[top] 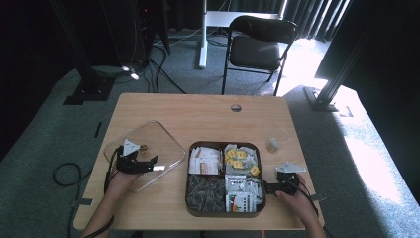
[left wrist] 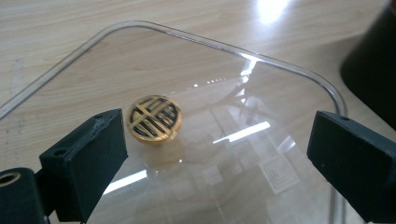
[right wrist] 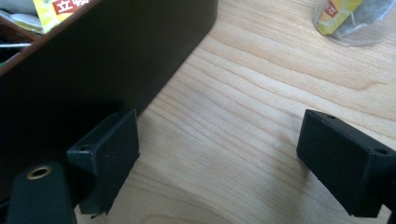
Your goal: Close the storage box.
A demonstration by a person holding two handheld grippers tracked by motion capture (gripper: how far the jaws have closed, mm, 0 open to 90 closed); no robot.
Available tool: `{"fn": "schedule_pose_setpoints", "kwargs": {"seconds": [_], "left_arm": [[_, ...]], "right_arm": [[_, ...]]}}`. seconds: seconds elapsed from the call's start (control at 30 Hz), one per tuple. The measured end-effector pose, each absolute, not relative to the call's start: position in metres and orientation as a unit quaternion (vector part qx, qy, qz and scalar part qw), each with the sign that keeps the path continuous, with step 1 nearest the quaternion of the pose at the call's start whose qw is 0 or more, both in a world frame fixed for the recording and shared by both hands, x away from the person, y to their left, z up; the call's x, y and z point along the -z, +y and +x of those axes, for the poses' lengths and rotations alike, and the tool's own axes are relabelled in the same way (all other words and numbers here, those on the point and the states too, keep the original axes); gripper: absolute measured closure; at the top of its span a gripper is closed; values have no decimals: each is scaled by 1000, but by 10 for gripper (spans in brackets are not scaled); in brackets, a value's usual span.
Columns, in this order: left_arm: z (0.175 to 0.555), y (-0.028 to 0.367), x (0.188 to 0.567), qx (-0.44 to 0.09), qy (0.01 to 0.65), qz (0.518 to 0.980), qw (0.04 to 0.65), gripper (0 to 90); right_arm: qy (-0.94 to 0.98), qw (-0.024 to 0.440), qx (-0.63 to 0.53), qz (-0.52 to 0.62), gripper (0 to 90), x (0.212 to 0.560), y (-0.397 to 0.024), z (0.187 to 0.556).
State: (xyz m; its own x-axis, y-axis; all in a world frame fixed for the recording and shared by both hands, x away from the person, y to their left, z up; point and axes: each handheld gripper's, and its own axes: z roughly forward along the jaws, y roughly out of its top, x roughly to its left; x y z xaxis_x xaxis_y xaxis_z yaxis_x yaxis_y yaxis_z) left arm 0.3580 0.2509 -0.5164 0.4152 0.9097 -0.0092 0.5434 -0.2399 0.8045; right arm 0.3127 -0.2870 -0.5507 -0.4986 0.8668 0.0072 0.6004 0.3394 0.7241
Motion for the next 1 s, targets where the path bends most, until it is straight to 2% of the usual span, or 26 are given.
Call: {"fn": "schedule_pose_setpoints", "kwargs": {"seconds": [0.43,0.5,0.57,0.6,1.0], "left_arm": [[379,257,525,-244,511,742,360,66],[382,259,527,-242,516,740,357,138],[384,261,528,-241,523,738,353,174],[386,262,528,-240,527,736,352,231],[391,261,534,-225,525,738,359,383]], "right_arm": [[795,194,-343,461,123,551,-287,313],[795,194,-343,461,124,551,-287,313],[795,194,-343,461,124,551,-287,313],[795,194,-343,461,124,551,-287,313],[795,194,-343,461,124,551,-287,313]]}}
